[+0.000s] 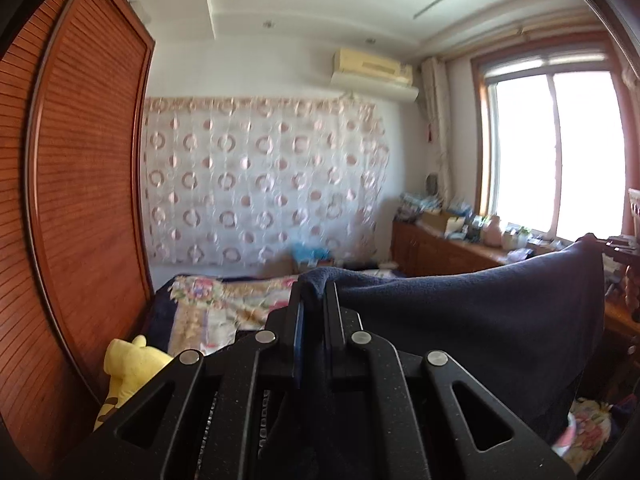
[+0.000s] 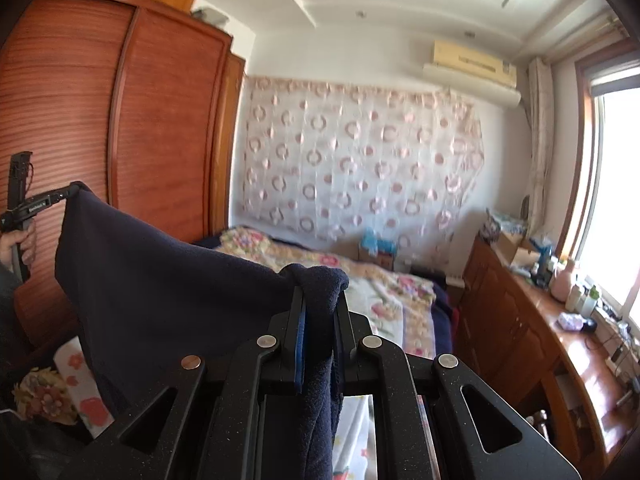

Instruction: Fold small clothes

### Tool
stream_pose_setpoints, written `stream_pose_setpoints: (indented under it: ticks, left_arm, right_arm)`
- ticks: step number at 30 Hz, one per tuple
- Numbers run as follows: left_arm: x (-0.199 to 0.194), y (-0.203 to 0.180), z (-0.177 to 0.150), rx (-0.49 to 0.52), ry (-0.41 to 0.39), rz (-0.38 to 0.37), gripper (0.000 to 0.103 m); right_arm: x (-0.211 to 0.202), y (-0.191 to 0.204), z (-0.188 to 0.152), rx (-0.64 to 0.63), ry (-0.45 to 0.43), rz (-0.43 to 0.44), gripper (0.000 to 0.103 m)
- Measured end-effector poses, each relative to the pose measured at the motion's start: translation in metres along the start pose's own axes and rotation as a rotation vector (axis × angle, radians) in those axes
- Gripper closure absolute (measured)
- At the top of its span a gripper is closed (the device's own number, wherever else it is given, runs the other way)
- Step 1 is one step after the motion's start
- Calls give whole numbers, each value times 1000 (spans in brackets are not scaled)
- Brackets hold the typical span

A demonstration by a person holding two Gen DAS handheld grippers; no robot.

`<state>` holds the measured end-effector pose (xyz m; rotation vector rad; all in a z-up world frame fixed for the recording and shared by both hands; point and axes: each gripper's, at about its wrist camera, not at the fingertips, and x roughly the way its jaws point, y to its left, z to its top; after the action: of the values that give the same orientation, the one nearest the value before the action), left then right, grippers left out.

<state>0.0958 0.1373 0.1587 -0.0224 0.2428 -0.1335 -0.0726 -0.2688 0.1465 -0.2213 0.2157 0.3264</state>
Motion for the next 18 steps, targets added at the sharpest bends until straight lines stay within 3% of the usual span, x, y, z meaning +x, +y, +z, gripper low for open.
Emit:
stream_pose_setpoints:
  ticks: [3, 5, 6, 7, 10, 12, 14, 16, 18]
  left_arm:
    - [75, 8, -18, 24, 106, 61, 89]
    - [116, 16, -30, 41, 197, 121, 89]
    - [129, 19, -36, 51, 221, 128, 88]
    - [137, 23, -40, 50, 241, 133, 80]
    - [137, 34, -56, -6, 277, 109, 63]
    - [125, 30, -63, -15, 277, 77, 60]
    - [117, 23, -70, -9, 294, 62, 48]
    - [112, 19, -77, -10, 310, 48, 28]
    - [106, 17, -83, -18, 314, 31, 27]
  right_arm:
    - [76, -11, -4, 37, 77, -26, 91]
    - [128, -21, -12, 93, 155, -33, 81]
    - [154, -28, -19, 142, 204, -81, 75]
    - [168, -30, -18, 167, 228, -109, 73]
    - [196, -32, -35, 187, 280, -131, 73]
    - [197, -29, -45, 204, 286, -105, 73]
    - [199, -23, -46, 193, 292, -102, 73]
    - [198, -27, -52, 201, 310, -87, 73]
    - [189, -28, -59, 218, 318, -83, 73]
